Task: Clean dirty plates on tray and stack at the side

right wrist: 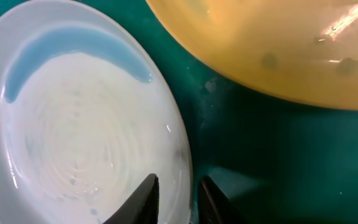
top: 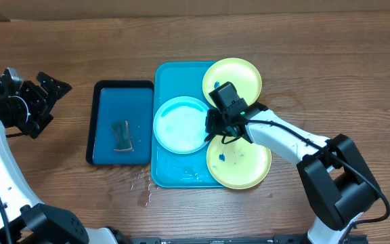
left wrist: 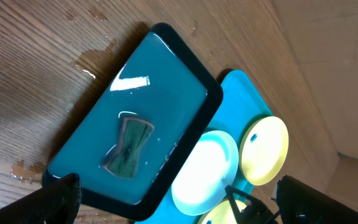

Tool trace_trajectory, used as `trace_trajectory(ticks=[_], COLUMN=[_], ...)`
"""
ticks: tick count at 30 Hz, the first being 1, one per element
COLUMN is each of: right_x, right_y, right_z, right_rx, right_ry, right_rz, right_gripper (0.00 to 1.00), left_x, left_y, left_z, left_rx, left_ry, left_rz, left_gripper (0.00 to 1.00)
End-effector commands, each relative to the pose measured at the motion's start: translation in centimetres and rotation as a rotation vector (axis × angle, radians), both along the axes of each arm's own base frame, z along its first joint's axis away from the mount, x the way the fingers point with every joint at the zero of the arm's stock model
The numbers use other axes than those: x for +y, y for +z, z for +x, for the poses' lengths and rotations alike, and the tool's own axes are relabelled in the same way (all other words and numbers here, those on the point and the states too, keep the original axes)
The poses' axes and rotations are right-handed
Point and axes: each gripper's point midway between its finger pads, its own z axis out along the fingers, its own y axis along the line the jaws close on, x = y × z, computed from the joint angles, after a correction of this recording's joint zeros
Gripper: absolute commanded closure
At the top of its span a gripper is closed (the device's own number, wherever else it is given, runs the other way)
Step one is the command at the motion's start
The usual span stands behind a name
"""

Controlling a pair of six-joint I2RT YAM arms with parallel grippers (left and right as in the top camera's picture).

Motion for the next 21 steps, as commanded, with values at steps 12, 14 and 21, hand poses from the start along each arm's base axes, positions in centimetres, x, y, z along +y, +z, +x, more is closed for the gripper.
trace_trajectory(ticks=[12,14,21], right_x=[-0.49,-0.53,-0.65], right_y=[-0.69,-0.69,-0.79], right_z=[-0.07,-0.04,0.02], right_rx=[-0.013,-0.015,-0.017], right_ry=[-0.027,-0.029,-0.032], right_rz=[-0.016,-0.018,-0.024], right_gripper=[0.80,0.80,0.83], left_x=[-0.21,-0.21,-0.21], left_y=[0.86,0.86,0.86], left_z=[0.26,0.26,0.26], left_rx=[-0.037,-0.037,-0.037], left_ry=[-0.032,-0.032,-0.032], left_rz=[0.015,0.016,0.015], left_gripper=[0.00,0.00,0.00])
